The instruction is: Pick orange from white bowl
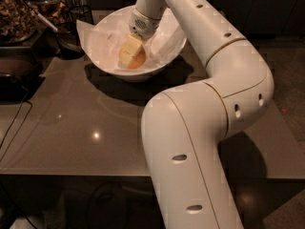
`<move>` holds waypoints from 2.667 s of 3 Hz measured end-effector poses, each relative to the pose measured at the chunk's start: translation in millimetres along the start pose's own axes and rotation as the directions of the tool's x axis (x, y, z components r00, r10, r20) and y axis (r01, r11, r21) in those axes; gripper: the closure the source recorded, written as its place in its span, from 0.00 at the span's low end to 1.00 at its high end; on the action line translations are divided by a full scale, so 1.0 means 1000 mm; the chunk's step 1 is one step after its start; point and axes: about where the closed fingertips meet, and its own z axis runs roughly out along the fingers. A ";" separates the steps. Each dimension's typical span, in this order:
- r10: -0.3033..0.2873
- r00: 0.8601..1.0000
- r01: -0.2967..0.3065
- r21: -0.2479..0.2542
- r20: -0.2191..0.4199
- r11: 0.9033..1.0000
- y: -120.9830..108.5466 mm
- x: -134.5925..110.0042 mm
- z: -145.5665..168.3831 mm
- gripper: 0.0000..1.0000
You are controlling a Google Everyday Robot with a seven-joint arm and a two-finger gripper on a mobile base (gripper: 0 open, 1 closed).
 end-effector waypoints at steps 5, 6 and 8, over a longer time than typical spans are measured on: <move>-0.043 0.997 0.040 0.046 0.061 0.998 0.006 -0.001 -0.028 1.00; -0.115 0.982 0.106 0.071 0.149 0.992 0.038 -0.006 -0.065 1.00; -0.130 0.978 0.118 0.079 0.166 0.990 0.052 -0.012 -0.071 1.00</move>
Offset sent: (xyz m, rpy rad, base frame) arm -0.0151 -0.0076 -0.0037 -0.1154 0.0538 0.0262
